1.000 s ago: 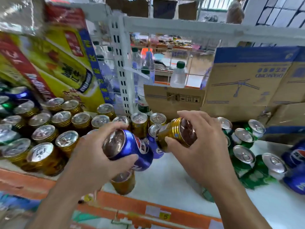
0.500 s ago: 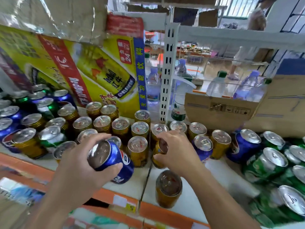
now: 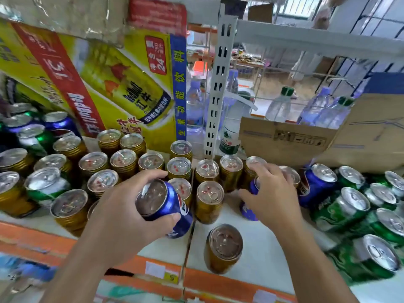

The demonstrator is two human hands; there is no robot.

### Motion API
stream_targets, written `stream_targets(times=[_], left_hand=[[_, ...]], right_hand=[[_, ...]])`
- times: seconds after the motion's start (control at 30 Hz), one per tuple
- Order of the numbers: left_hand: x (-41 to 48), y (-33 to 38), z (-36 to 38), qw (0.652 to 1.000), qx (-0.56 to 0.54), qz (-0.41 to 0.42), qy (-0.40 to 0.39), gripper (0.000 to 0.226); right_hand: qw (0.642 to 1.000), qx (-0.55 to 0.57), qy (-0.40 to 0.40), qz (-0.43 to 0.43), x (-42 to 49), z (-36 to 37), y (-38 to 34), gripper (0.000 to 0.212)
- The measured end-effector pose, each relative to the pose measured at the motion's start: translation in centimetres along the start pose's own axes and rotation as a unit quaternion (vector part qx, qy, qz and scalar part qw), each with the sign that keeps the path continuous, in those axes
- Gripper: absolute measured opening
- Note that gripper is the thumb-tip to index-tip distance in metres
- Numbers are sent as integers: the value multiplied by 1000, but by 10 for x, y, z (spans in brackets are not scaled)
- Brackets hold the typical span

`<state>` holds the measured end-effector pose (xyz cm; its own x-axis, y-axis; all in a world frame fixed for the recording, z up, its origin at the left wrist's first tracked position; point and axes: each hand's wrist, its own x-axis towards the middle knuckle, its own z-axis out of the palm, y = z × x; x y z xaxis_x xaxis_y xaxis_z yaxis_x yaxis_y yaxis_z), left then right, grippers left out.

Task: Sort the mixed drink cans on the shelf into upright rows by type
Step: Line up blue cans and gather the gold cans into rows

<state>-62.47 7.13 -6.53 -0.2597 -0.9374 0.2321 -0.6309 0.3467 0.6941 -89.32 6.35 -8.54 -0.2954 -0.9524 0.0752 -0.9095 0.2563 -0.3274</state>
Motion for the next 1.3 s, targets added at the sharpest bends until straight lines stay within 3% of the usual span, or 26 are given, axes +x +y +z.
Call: stream_targets(times=[0.1, 0.43, 0.6, 0.87, 1.1, 1.3], left_hand=[[12, 13, 1, 999, -38, 23, 9, 65], [49, 65, 42, 990, -105, 97, 1, 69], [63, 111, 80, 980, -131, 140, -47, 75], [72, 201, 147, 942, -207, 229, -127, 64], [59, 281, 208, 905, -220, 296, -212, 65], [39, 327, 273, 890, -84, 349, -282, 64]], right_hand=[[998, 17, -58, 34, -3, 8, 9, 74], [981, 126, 142, 24, -39, -27, 38, 61], [935, 163, 312, 31, -63, -67, 72, 55], [841, 149, 502, 140, -118, -105, 154, 51], [812, 113, 524, 232, -160, -122, 236, 54], [814, 97, 483, 307, -176, -121, 306, 55]])
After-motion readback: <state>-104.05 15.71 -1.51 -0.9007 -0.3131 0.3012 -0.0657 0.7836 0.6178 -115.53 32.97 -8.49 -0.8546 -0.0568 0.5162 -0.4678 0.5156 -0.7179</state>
